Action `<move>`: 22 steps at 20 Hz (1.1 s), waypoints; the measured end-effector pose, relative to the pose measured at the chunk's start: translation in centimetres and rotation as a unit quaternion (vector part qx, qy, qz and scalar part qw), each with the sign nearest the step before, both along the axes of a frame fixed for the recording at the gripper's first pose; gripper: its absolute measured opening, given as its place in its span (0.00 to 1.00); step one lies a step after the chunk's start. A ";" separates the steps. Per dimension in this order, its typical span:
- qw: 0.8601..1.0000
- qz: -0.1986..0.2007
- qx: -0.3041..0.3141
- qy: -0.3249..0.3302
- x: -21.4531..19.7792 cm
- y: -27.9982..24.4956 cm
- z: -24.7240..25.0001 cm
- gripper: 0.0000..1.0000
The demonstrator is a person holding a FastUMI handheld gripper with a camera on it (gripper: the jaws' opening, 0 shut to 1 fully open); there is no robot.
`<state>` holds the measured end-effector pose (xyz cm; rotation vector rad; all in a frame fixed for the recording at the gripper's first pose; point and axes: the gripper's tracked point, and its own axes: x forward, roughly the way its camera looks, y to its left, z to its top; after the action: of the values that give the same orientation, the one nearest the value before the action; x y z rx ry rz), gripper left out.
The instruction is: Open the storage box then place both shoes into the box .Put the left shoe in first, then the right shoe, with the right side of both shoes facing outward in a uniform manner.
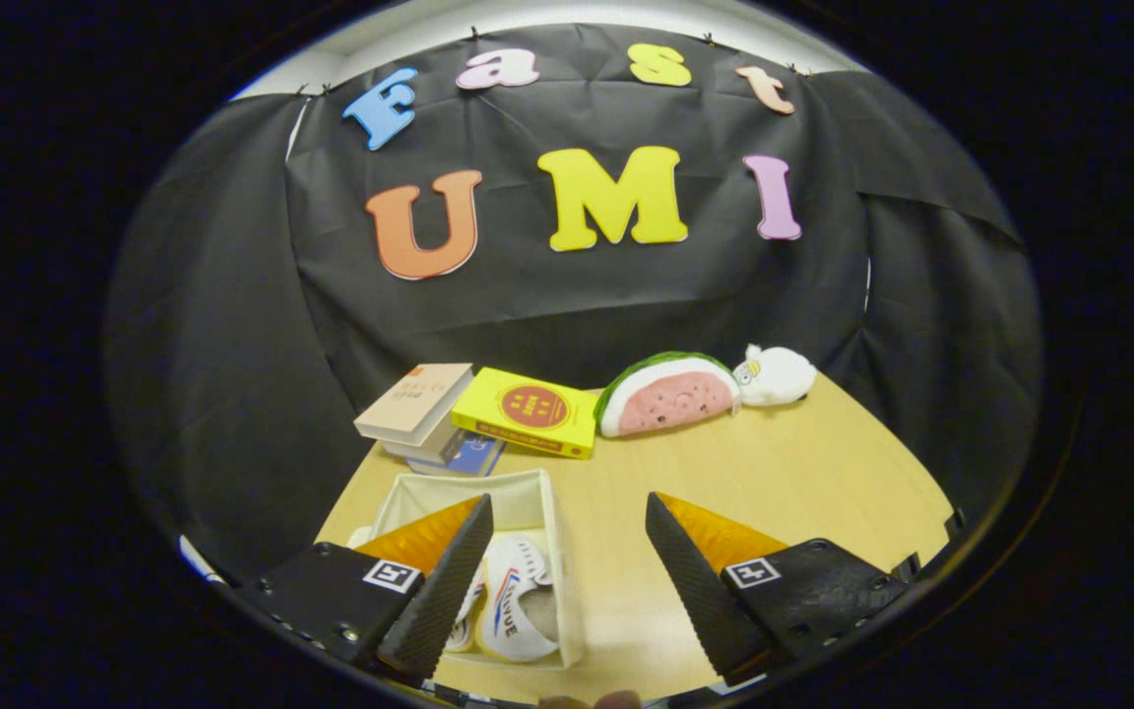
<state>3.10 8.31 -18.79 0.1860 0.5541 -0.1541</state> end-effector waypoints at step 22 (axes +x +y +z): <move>0.987 -0.020 -0.032 -0.155 -6.1 -15.9 16.4 0.96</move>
<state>-3.02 -7.56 -2.41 0.1554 0.2352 -0.1773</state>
